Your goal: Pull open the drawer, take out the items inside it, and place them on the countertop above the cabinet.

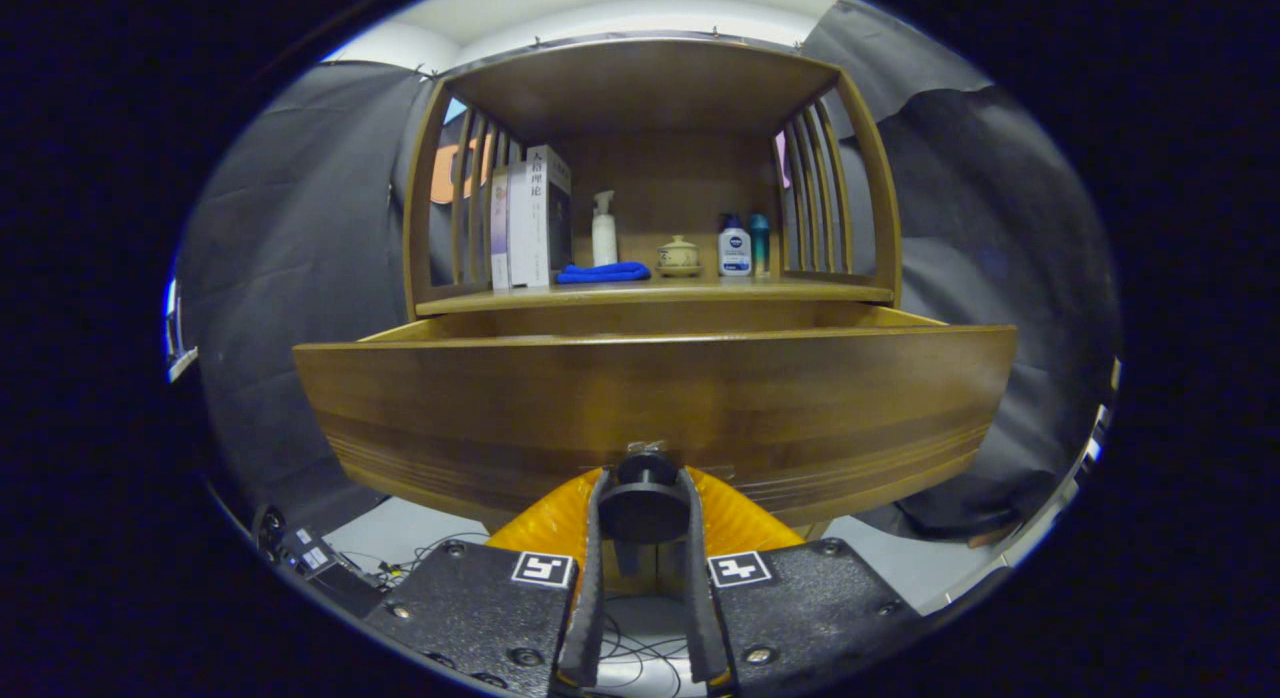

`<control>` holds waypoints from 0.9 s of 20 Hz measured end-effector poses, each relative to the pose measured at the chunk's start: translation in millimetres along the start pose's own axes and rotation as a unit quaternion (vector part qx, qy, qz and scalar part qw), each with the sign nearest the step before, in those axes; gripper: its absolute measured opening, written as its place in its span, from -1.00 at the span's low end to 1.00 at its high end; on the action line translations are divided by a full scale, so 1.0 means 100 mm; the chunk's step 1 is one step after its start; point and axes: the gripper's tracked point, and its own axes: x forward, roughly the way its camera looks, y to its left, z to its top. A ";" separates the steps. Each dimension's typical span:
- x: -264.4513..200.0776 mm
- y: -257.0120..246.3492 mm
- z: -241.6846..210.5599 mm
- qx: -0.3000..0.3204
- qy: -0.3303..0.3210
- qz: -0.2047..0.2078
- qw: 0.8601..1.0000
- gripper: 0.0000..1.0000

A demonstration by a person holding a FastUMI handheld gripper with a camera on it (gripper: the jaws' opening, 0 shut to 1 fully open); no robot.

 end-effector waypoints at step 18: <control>-0.47 -0.40 0.84 0.007 -0.074 -0.012 0.997 1.00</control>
